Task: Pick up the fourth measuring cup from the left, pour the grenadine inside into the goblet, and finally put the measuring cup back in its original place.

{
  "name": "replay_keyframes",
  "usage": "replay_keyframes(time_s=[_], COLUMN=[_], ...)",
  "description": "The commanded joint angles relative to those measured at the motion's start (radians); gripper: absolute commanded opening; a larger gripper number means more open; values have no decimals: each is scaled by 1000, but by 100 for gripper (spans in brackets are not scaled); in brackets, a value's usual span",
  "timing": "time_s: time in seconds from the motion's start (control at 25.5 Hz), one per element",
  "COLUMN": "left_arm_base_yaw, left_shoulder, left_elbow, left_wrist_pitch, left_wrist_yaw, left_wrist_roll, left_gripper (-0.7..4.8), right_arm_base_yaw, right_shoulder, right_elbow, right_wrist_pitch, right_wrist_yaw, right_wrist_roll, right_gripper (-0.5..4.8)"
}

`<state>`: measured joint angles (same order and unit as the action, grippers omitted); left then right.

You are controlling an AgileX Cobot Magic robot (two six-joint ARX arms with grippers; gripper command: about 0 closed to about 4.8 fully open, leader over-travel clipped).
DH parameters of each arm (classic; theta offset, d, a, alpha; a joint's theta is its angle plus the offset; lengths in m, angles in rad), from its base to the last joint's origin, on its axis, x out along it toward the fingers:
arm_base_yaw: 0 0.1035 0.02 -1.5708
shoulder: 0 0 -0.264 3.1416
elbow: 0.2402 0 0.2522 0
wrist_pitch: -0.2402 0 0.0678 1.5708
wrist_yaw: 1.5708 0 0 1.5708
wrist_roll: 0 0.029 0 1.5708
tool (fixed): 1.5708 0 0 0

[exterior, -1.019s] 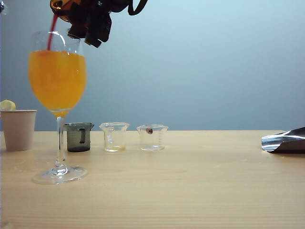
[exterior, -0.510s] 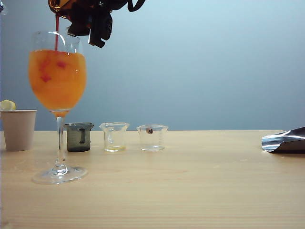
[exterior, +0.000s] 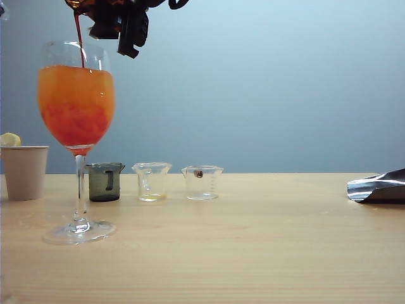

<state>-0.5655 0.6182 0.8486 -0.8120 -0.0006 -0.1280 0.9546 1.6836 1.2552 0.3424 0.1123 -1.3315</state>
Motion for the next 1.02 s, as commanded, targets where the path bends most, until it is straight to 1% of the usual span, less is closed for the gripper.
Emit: replay_keyframes(time_s=[0.04,0.35,0.63,1.02], left_arm_base_yaw=[1,1,1,1], left_shoulder=[-2,-2,-2,-2], left_elbow=[6,6,6,6], left_wrist_pitch=[4,10,10,11], left_wrist_yaw=[4,0,-3,-3], left_wrist_roll=[24,27,27,27], left_gripper=[-6,-5,-5,-5], right_arm_base_yaw=[1,0,0,0], right_shoulder=[-6,-6,-6,-6], right_elbow=[8,8,8,8], right_wrist_pitch=[31,31,30,33], right_wrist_yaw=[2,1,0,-1], right_wrist_roll=[-35,-35,-112,-121], right_gripper=[229,229,229,229])
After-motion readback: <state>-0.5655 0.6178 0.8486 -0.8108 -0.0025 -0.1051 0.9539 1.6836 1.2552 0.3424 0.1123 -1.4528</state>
